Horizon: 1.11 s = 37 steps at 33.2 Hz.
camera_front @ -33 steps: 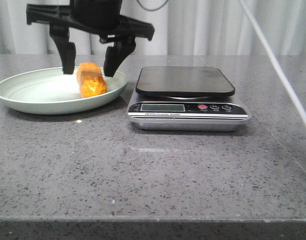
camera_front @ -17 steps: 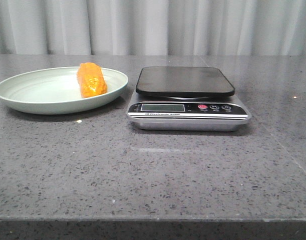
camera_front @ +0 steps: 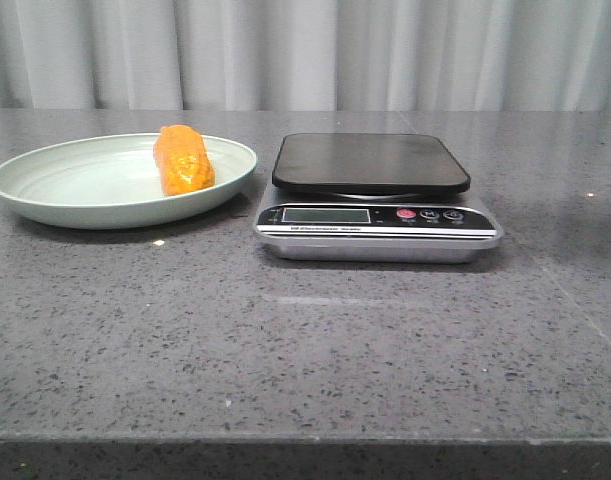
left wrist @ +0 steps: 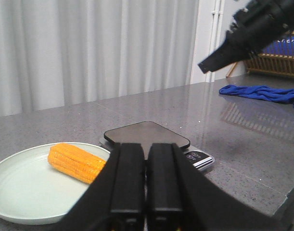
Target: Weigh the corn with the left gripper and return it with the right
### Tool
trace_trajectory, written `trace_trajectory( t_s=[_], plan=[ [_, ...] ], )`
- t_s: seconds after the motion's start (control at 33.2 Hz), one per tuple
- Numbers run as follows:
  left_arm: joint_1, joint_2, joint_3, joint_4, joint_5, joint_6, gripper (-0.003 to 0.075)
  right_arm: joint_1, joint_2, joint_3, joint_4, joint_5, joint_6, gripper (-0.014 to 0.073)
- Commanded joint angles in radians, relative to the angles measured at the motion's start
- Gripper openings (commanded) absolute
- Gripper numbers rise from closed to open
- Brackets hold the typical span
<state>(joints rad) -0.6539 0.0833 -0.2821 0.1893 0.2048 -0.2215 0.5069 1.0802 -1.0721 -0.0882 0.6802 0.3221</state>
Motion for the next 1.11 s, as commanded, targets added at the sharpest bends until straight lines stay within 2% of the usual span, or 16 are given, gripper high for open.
trace_trajectory(
  t_s=[0.0, 0.15, 0.42, 0.48, 0.54, 0.66, 0.69, 0.72, 1.08],
  plan=[
    [-0.005, 0.010, -0.026, -0.007, -0.074, -0.002, 0.0134, 0.001, -0.194, 0.155, 0.014, -0.188, -0.015, 0.0503],
    [-0.005, 0.010, -0.026, -0.007, -0.074, -0.002, 0.0134, 0.001, -0.453, 0.346, 0.015, -0.275, -0.016, 0.0503],
    [-0.005, 0.010, -0.026, -0.007, -0.074, -0.002, 0.0134, 0.001, -0.840, 0.562, 0.000, -0.340, -0.053, 0.0498],
    [-0.005, 0.010, -0.026, -0.007, -0.074, -0.002, 0.0134, 0.001, -0.900, 0.599, 0.001, -0.346, -0.053, 0.0465],
    [-0.005, 0.010, -0.026, -0.007, -0.074, -0.002, 0.0134, 0.001, -0.958, 0.636, 0.007, -0.346, -0.053, 0.0388],
    [-0.005, 0.010, -0.026, -0.007, -0.074, -0.002, 0.0134, 0.001, -1.032, 0.692, 0.007, -0.347, -0.053, 0.0147],
    [-0.005, 0.010, -0.026, -0.007, -0.074, -0.002, 0.0134, 0.001, -1.040, 0.702, 0.007, -0.350, -0.053, 0.0124],
    [-0.005, 0.010, -0.026, -0.007, -0.074, -0.002, 0.0134, 0.001, -1.043, 0.711, 0.007, -0.352, -0.053, 0.0149],
    [-0.005, 0.010, -0.026, -0.007, -0.074, -0.002, 0.0134, 0.001, -1.040, 0.720, 0.007, -0.373, -0.053, 0.0141]
  ],
)
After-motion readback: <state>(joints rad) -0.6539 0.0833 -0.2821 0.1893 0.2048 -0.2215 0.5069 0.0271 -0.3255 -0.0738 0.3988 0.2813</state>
